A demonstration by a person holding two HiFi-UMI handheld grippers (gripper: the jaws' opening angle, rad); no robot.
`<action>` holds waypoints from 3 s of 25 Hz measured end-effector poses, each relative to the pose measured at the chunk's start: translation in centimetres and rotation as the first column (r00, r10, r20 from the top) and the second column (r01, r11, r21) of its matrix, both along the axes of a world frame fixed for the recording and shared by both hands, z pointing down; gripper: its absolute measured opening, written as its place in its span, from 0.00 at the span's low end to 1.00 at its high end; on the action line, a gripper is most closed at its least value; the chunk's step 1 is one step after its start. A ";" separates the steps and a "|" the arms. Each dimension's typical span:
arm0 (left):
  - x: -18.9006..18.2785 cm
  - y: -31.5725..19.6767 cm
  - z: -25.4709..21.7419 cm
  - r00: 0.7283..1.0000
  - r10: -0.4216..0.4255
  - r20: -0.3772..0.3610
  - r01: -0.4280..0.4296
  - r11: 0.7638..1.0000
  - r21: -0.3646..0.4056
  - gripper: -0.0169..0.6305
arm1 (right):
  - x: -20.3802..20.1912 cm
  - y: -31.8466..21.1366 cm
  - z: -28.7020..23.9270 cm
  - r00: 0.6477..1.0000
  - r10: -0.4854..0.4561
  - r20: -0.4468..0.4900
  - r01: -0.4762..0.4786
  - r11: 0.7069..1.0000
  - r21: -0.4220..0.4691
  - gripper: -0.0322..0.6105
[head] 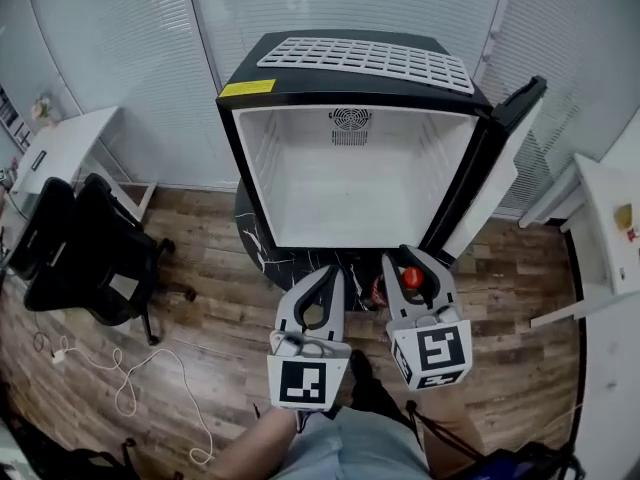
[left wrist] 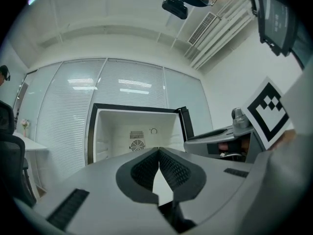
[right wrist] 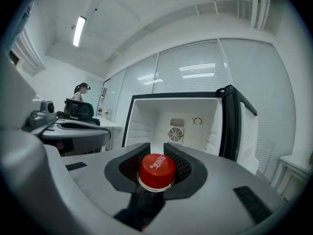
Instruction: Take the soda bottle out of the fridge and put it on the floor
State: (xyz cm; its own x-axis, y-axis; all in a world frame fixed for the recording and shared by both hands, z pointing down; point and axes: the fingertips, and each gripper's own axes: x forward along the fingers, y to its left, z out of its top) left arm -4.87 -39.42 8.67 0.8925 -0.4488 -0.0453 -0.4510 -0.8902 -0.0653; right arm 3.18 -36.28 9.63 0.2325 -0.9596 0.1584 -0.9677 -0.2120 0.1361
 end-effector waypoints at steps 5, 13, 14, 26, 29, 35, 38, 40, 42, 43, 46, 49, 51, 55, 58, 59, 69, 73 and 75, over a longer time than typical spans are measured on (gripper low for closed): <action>-0.1 4.1 -0.3 0.989 0.147 -0.011 -0.147 0.989 -0.003 0.05 | -1.0 5.5 0.2 0.989 0.148 0.014 -0.148 0.989 0.009 0.20; 1.8 13.0 0.3 0.931 0.365 0.001 -0.365 0.931 -0.021 0.05 | -1.0 16.2 0.9 0.930 0.365 0.040 -0.366 0.931 0.008 0.20; 2.3 14.3 0.5 0.920 0.392 0.006 -0.392 0.920 -0.017 0.05 | -0.9 17.6 1.1 0.920 0.391 0.043 -0.391 0.920 0.009 0.21; 6.9 32.3 1.5 0.751 0.659 0.041 -0.658 0.752 -0.029 0.05 | 1.5 36.3 1.8 0.771 0.636 0.020 -0.637 0.771 0.026 0.20; 7.6 36.2 2.1 0.711 0.702 0.045 -0.701 0.713 -0.036 0.05 | 1.7 40.3 2.1 0.740 0.673 0.010 -0.673 0.740 0.025 0.21; 7.8 43.1 3.8 0.633 0.771 0.071 -0.770 0.636 -0.051 0.05 | 1.0 47.1 4.0 0.679 0.734 0.024 -0.734 0.679 0.014 0.20; 8.0 46.0 4.9 0.591 0.803 0.071 -0.801 0.595 -0.063 0.05 | 0.7 50.0 5.6 0.649 0.760 0.037 -0.761 0.649 0.012 0.20; 8.4 47.4 6.3 0.574 0.815 0.078 -0.812 0.579 -0.076 0.05 | 0.6 51.8 7.1 0.632 0.774 0.046 -0.775 0.632 0.010 0.20; 8.9 48.6 8.1 0.559 0.824 0.091 -0.819 0.566 -0.096 0.05 | 0.7 53.3 8.9 0.613 0.788 0.052 -0.789 0.614 -0.003 0.20; 9.1 49.2 9.1 0.551 0.828 0.099 -0.822 0.560 -0.107 0.05 | 0.7 53.9 9.9 0.605 0.795 0.054 -0.795 0.606 -0.011 0.20; 9.8 50.9 11.7 0.528 0.839 0.127 -0.831 0.542 -0.123 0.05 | 0.7 55.8 12.7 0.580 0.812 0.068 -0.812 0.583 -0.039 0.20; 10.4 52.7 13.9 0.505 0.851 0.147 -0.843 0.523 -0.129 0.05 | 0.8 57.7 15.0 0.555 0.827 0.083 -0.827 0.560 -0.049 0.20; 10.9 53.7 15.3 0.492 0.857 0.154 -0.850 0.511 -0.128 0.05 | 1.1 58.7 16.2 0.542 0.836 0.086 -0.836 0.547 -0.049 0.20; 12.4 55.6 18.2 0.467 0.868 0.169 -0.859 0.491 -0.147 0.05 | 2.0 60.3 19.1 0.521 0.849 0.089 -0.847 0.527 -0.067 0.20; 12.8 56.9 20.7 0.436 0.880 0.190 -0.871 0.465 -0.157 0.05 | 2.3 61.2 21.3 0.508 0.856 0.094 -0.853 0.515 -0.077 0.20; 12.9 57.2 21.6 0.423 0.884 0.201 -0.877 0.455 -0.157 0.05 | 2.4 61.4 22.0 0.506 0.858 0.094 -0.855 0.513 -0.077 0.20; 14.8 58.5 29.9 0.382 0.887 0.260 -0.888 0.430 -0.163 0.05 | 3.7 63.6 30.4 0.459 0.881 0.117 -0.875 0.470 -0.111 0.20; 15.3 58.3 33.4 0.379 0.887 0.265 -0.886 0.430 -0.173 0.05 | 3.9 63.7 34.2 0.447 0.886 0.123 -0.877 0.461 -0.134 0.20; 15.4 58.3 35.1 0.364 0.891 0.272 -0.893 0.417 -0.168 0.05 | 4.0 63.7 35.8 0.442 0.889 0.122 -0.880 0.456 -0.132 0.20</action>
